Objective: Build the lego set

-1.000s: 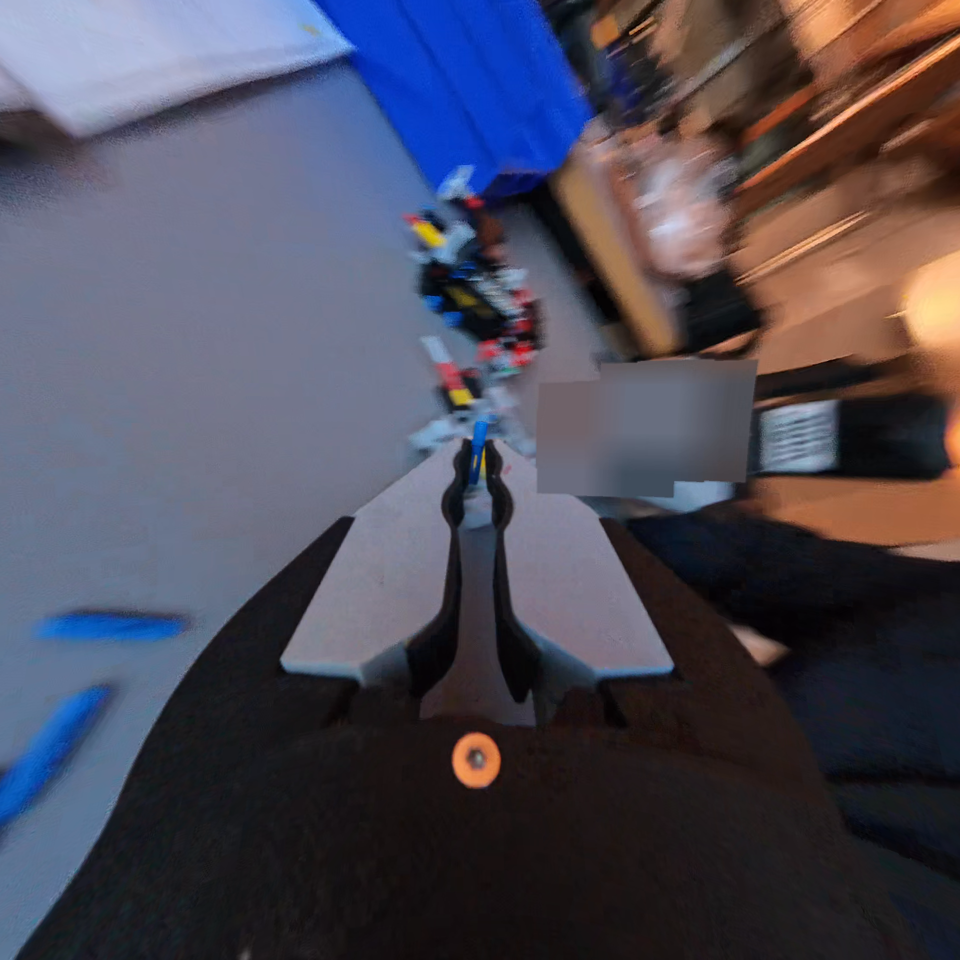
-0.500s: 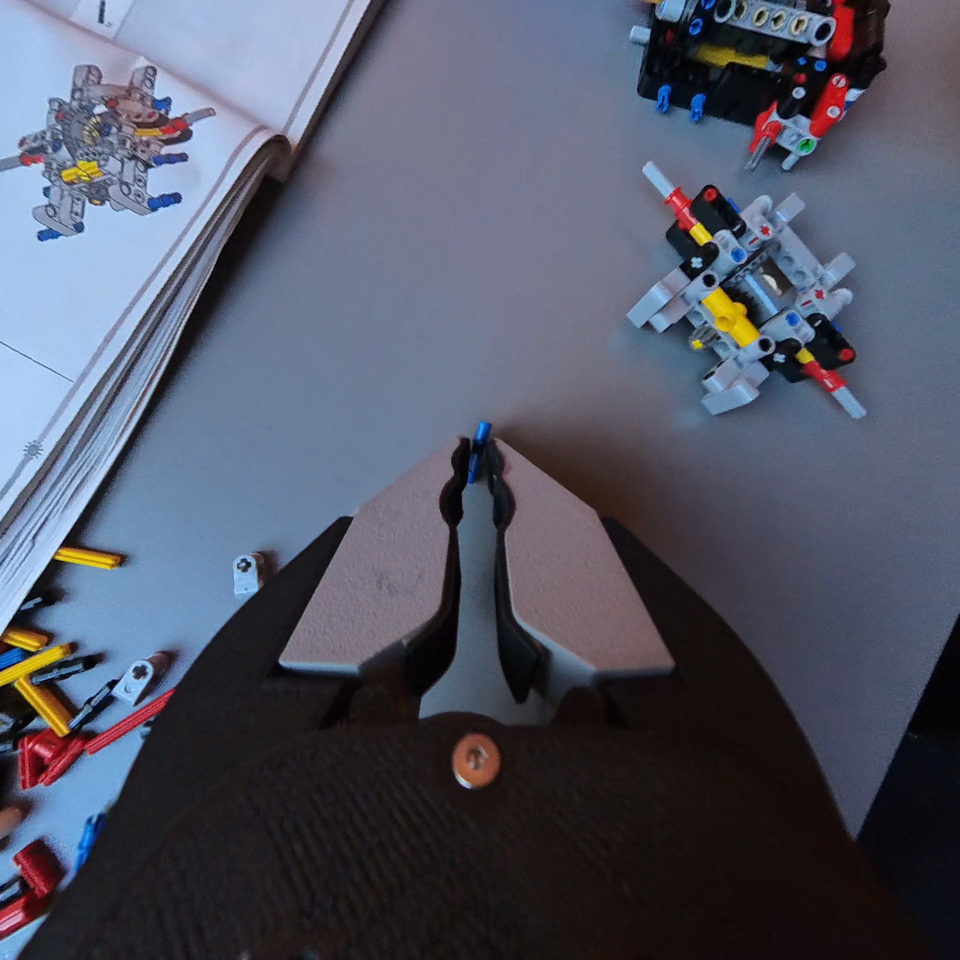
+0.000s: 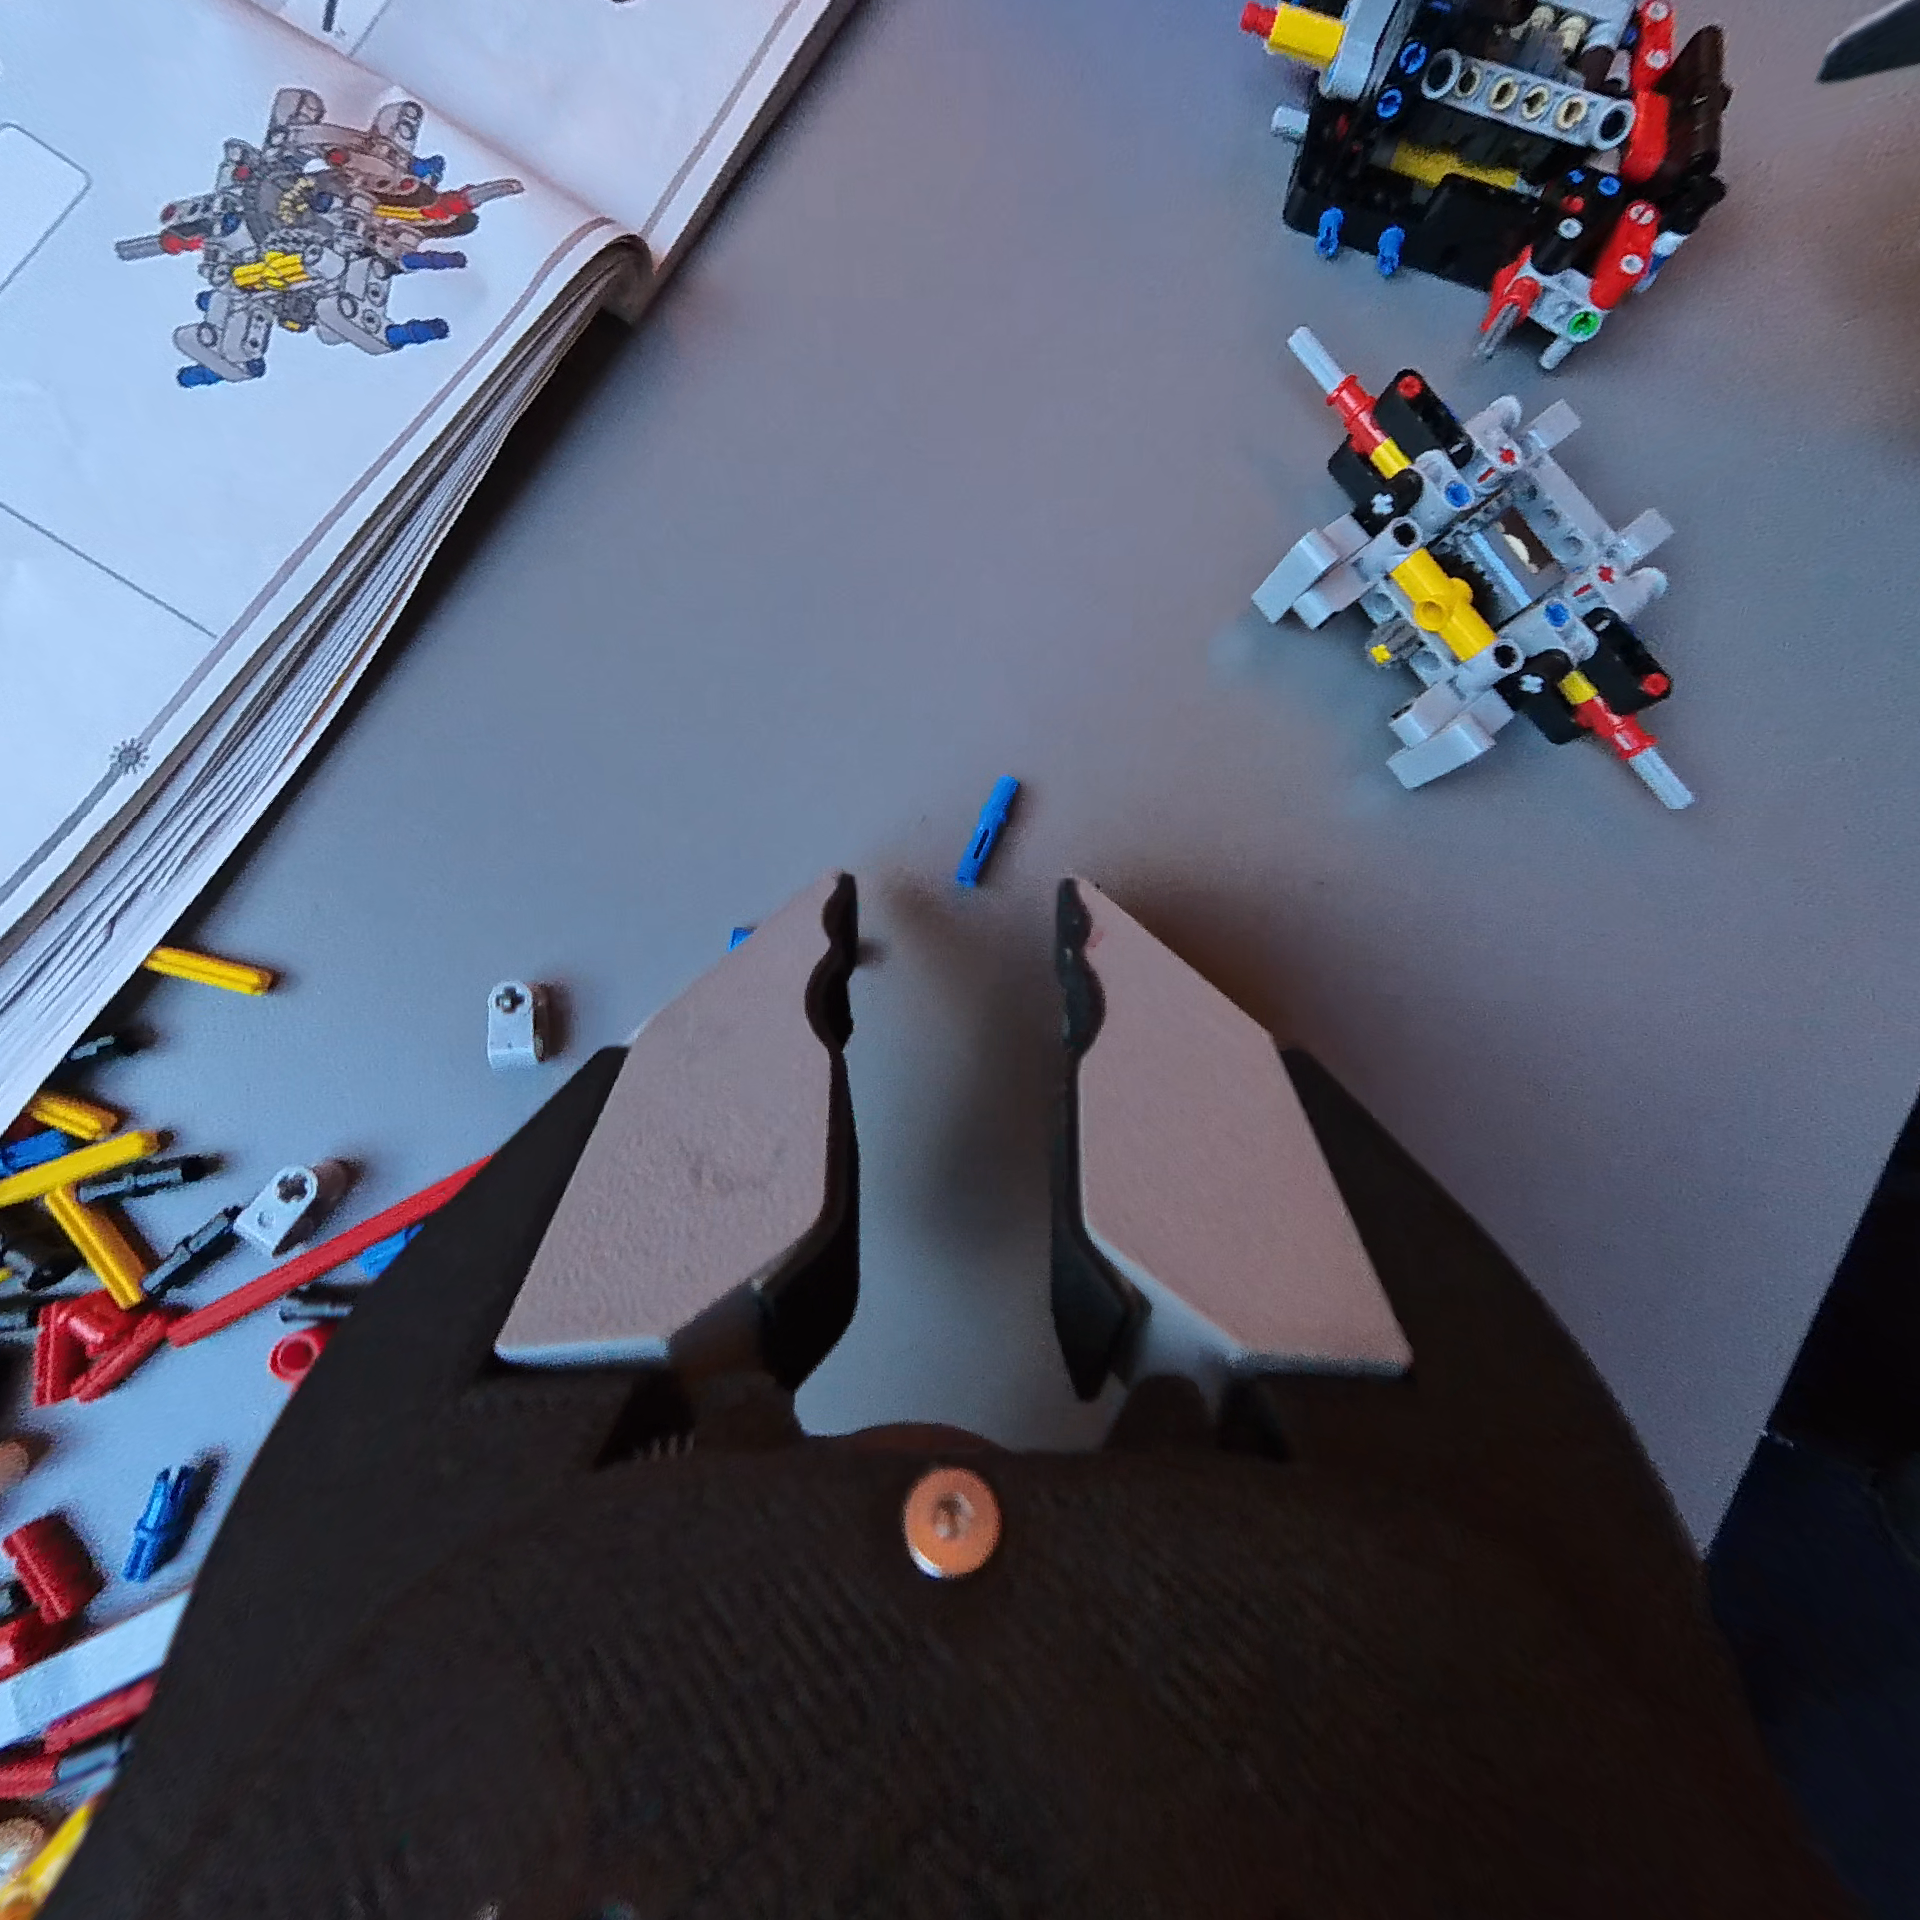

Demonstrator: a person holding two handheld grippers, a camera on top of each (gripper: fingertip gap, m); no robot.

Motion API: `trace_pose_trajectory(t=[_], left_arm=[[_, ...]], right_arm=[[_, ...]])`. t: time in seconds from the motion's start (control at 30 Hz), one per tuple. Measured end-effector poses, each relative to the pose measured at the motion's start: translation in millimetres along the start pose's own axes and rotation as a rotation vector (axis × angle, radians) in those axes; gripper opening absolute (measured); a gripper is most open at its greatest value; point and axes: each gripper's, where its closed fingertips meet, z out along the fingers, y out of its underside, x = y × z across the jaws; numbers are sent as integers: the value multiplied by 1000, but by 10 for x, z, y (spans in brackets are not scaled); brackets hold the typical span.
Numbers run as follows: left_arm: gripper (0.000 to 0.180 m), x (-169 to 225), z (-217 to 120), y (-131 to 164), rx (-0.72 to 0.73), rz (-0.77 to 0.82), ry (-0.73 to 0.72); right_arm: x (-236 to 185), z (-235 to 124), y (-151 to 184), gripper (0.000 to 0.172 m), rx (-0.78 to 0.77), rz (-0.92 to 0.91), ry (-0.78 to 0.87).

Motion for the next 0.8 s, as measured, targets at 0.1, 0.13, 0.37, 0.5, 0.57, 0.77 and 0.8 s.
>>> trace_pose_trajectory(t=[0.1,0.13,0.37,0.5,0.57,0.77,0.8], left_arm=[[41,-35,-36,10,20,-17,-19],[44,-51,-40,5,26,-25,-29],[53,-84,-20,-53,55,-37,-86],[53,-119,-24,13,38,-32,-126],[53,-153,-44,52,36,-22,-165],[54,-151,-53,157,34,-6,-210],[56,-145,-51,162,37,-5,-213]], right_arm=[[102,-9,-21,55,5,51,44],[135,-4,-20,58,1,55,68],[-208,199,79,60,-156,-72,35],[-588,336,170,60,-284,-211,-39],[-614,349,261,60,-341,-265,-37],[-283,166,416,59,-371,-192,59],[-211,135,450,59,-373,-182,87]])
